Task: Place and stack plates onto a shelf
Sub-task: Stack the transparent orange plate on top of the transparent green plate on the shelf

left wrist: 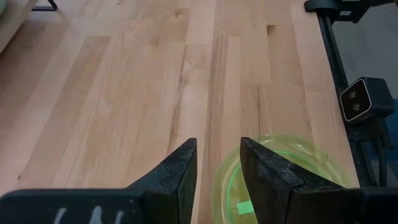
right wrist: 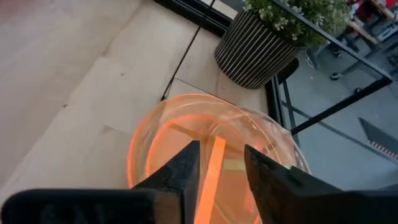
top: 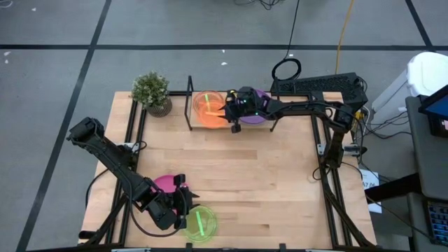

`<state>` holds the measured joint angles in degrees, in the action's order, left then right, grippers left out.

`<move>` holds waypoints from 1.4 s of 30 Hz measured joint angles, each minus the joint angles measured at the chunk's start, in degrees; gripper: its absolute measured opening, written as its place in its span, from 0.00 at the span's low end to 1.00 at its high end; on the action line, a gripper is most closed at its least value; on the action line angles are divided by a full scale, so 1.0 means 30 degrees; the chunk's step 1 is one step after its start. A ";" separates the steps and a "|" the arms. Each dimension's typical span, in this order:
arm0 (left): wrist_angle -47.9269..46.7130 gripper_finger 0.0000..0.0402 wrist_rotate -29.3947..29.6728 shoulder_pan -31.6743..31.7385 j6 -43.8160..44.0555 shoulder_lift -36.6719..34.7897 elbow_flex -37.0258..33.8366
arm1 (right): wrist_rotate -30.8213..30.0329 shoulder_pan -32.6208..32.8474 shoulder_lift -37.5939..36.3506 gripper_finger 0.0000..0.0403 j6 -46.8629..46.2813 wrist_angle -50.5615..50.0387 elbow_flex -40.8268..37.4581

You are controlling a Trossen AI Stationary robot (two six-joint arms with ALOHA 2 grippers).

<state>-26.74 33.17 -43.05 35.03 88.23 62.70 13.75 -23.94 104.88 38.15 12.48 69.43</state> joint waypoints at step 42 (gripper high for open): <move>-0.0912 0.32 0.1118 0.3337 -0.4095 0.0000 0.0007 | -0.2068 0.0823 0.1168 0.19 0.5252 -0.3160 -0.0698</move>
<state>-29.48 36.52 -33.04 22.74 88.23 62.72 7.54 -21.47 108.39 53.91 3.00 67.33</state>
